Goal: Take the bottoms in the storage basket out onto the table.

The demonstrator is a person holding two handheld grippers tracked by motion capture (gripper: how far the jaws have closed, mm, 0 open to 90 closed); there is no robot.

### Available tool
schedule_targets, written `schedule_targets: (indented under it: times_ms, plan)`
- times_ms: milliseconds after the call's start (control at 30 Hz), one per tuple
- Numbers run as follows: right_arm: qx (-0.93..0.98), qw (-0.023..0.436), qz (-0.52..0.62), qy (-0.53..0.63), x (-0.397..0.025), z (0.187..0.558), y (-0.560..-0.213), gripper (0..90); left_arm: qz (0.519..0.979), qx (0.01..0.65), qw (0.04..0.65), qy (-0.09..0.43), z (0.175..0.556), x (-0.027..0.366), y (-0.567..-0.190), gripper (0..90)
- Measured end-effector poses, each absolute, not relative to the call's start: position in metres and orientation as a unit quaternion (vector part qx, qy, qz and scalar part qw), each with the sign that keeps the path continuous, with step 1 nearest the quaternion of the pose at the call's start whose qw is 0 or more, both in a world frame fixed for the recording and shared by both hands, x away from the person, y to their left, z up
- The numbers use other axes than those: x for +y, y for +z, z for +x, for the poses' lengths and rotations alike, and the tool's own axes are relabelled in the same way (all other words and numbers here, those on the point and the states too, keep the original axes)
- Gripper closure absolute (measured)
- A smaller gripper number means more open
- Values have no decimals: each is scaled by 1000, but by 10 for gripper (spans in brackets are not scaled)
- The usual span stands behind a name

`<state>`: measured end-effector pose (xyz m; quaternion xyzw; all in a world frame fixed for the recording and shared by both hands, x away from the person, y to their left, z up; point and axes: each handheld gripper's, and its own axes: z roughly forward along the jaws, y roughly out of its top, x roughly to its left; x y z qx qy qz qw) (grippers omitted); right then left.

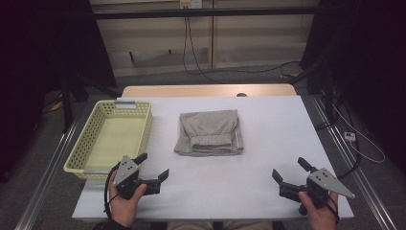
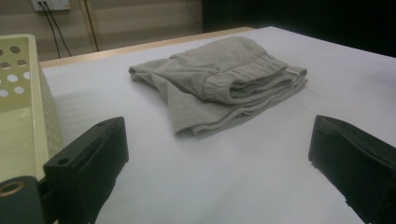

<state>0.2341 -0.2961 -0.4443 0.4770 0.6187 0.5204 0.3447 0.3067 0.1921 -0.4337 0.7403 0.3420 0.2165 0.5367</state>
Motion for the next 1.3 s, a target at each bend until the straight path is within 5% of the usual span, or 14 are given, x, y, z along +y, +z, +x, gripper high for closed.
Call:
schedule_targets:
  times_ms: [1300]
  plan:
    - [621, 329, 476, 529, -295, 240, -446, 16, 757, 346, 521, 190, 329, 161, -423, 77]
